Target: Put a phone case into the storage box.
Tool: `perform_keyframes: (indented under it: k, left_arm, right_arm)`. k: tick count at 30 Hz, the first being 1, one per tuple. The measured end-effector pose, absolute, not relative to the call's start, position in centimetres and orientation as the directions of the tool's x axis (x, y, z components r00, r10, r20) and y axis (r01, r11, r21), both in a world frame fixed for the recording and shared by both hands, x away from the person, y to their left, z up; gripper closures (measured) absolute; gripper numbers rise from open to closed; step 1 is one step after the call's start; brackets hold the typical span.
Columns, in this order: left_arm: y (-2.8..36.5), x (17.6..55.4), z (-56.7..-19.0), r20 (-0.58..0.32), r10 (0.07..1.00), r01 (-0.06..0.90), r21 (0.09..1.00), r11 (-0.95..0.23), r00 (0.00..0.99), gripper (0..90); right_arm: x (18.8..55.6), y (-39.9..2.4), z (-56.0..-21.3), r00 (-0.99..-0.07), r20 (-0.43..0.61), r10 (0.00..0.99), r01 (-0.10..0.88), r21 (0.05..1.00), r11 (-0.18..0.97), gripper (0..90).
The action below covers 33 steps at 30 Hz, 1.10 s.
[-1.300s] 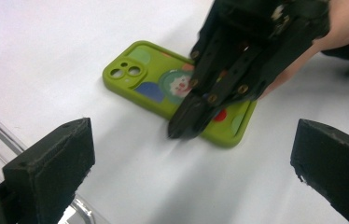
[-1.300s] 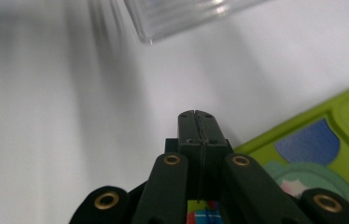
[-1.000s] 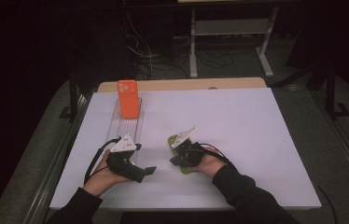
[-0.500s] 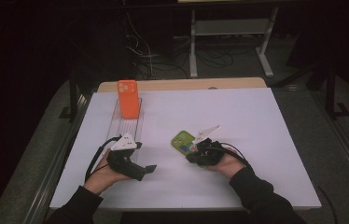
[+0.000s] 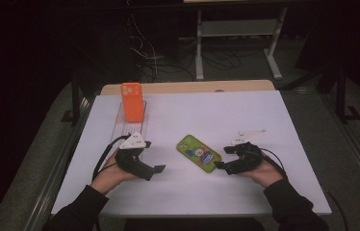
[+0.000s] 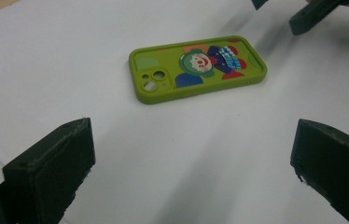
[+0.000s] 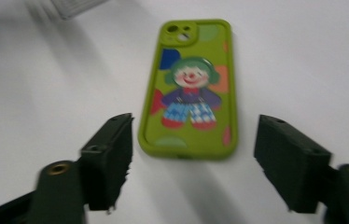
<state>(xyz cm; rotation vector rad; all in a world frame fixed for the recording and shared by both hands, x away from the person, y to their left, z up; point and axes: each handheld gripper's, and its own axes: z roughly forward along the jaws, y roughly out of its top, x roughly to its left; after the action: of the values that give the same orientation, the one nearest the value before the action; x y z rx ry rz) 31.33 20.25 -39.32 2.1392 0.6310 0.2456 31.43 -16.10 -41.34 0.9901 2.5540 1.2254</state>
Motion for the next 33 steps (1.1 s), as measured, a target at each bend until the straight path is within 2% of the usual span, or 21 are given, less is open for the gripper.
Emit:
perform_keyframes:
  k: [4,10,15,19,28,33]
  left_arm:
    - [20.2,32.0,-39.2,-0.043,0.519,0.34,0.802,-0.492,0.854,0.0]
    - [20.1,32.2,-39.1,-0.046,0.52,0.338,0.808,-0.483,0.853,0.0]
    - [20.4,31.8,-39.2,-0.031,0.522,0.327,0.81,-0.486,0.853,0.0]
    - [20.5,31.6,-39.3,-0.053,0.533,0.349,0.81,-0.471,0.844,0.0]
    - [20.6,31.5,-39.3,-0.049,0.518,0.337,0.81,-0.479,0.854,0.0]
    - [20.5,31.5,-39.1,-0.052,0.519,0.337,0.814,-0.473,0.853,0.0]
  right_arm:
    - [30.3,-17.6,-41.9,-0.748,0.121,0.653,0.504,0.744,0.438,12.5]
    - [29.1,-19.0,-42.9,-0.728,0.142,0.67,0.529,0.738,0.418,2.6]
    - [29.0,-19.4,-43.0,-0.719,0.141,0.68,0.537,0.734,0.415,1.9]
    - [29.4,-19.0,-42.2,-0.716,0.142,0.684,0.544,0.728,0.418,1.6]
    - [32.1,-16.3,-40.9,-0.695,0.163,0.701,0.598,0.672,0.437,2.1]
    - [33.5,-14.1,-41.0,-0.708,0.149,0.69,0.587,0.669,0.457,3.6]
